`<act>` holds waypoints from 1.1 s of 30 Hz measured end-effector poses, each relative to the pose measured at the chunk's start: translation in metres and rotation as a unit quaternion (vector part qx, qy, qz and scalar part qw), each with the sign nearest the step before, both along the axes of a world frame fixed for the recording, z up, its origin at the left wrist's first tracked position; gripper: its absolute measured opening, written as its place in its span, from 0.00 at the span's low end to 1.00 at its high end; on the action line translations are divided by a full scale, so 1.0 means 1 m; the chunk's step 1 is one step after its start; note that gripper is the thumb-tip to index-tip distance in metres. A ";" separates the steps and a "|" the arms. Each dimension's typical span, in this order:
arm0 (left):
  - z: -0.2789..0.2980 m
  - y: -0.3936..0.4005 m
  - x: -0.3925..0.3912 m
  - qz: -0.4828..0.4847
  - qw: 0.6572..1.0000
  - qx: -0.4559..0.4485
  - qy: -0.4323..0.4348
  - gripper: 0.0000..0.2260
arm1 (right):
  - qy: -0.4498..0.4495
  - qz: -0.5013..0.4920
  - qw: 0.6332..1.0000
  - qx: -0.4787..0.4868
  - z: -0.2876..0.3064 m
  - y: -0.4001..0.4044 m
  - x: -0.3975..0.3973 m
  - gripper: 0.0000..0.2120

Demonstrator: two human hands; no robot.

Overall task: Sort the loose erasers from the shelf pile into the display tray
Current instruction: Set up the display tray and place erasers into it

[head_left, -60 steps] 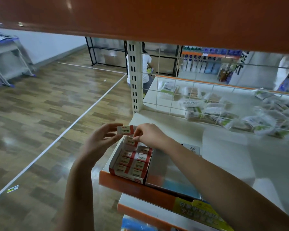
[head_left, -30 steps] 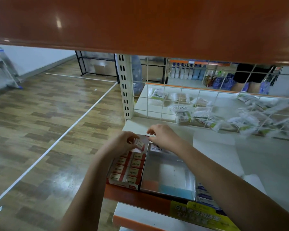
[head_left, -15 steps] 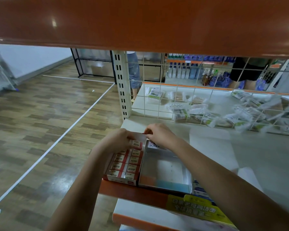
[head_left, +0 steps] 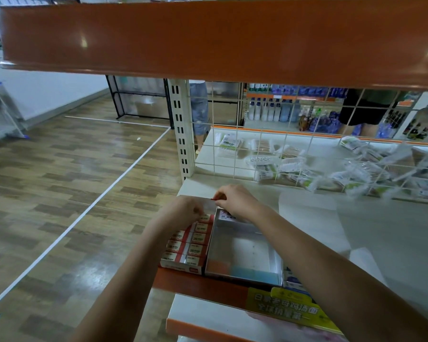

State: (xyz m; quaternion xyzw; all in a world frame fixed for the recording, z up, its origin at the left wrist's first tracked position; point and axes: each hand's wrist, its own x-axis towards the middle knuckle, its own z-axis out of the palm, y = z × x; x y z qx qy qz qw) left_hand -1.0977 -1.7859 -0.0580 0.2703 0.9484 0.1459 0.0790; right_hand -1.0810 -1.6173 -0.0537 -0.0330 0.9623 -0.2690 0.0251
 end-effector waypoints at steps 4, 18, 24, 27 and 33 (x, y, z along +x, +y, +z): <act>0.008 0.007 0.000 0.016 1.000 -0.008 0.014 0.09 | 0.017 0.015 1.000 0.006 0.009 0.010 -0.003 0.13; 0.060 0.214 0.014 -0.209 0.957 0.013 0.198 0.16 | 0.068 -0.171 0.961 0.208 0.052 0.194 0.081 0.15; 0.058 0.354 0.086 -0.318 0.928 -0.038 0.192 0.18 | 0.028 -0.328 0.920 0.213 0.047 0.304 0.187 0.18; 0.051 0.420 0.133 -0.362 0.909 -0.057 0.198 0.20 | -0.013 -0.396 0.894 0.209 0.040 0.354 0.247 0.19; 0.044 0.534 0.228 -0.431 0.889 -0.051 0.147 0.22 | -0.051 -0.485 0.845 0.219 0.032 0.439 0.356 0.20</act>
